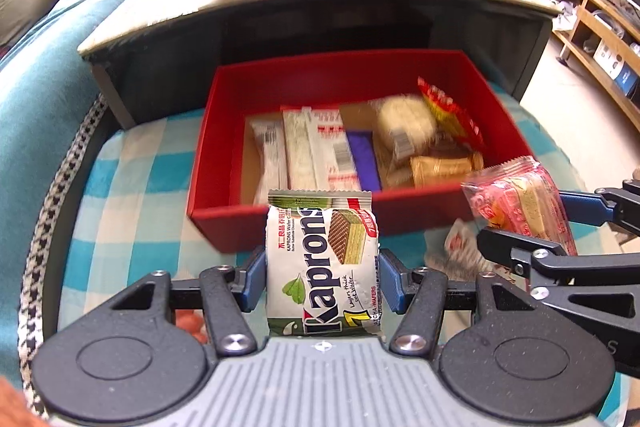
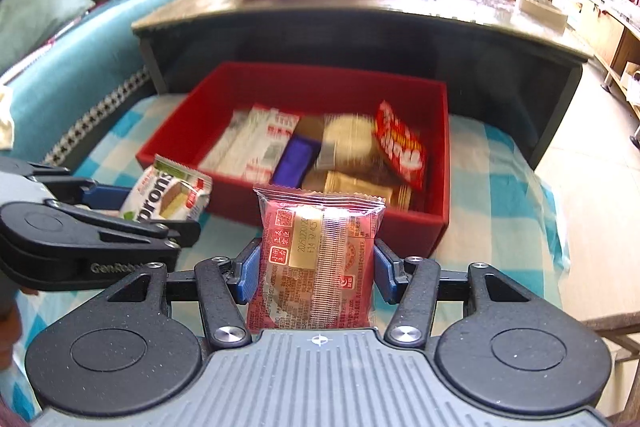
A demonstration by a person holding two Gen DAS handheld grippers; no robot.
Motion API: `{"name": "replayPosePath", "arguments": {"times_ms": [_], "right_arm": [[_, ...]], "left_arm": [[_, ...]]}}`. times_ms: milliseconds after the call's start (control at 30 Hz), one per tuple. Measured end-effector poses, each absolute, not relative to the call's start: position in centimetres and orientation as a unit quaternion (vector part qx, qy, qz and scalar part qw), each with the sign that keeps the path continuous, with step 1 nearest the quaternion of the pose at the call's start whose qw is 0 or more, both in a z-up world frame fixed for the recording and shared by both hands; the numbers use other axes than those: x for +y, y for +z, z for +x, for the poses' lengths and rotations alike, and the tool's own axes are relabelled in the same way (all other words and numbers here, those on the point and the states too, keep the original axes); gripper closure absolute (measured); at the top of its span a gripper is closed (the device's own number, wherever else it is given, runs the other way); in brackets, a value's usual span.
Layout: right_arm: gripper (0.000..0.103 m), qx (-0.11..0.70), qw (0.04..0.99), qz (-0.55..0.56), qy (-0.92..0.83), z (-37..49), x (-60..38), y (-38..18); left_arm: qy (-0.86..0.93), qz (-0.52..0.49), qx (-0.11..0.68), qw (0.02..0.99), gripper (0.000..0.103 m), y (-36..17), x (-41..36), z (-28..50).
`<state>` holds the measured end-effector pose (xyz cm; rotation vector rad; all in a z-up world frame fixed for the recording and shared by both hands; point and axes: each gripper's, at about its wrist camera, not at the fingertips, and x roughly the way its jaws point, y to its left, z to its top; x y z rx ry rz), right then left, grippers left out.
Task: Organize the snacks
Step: 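Lift and carry the Kapron packet with the left tool while the right carries the cake packet, then lower the Kapron packet into the red box with the left tool while the right lowers the cake packet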
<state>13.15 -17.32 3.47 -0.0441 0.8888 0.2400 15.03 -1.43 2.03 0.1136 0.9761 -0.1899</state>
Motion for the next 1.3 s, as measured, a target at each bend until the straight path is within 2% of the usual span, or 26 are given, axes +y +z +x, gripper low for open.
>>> {"name": "replayPosePath", "arguments": {"times_ms": [500,1300], "right_arm": [[0.040,0.388,0.916,-0.009,0.105,18.3,-18.7,5.2],[0.040,0.397,0.912,-0.025,0.104,22.9,-17.7,2.2]], "left_arm": [[-0.073,0.043,0.431,0.898,0.016,4.5,-2.6,19.9],[-0.046,0.043,0.449,0.891,0.016,1.2,-2.8,24.7]]}}
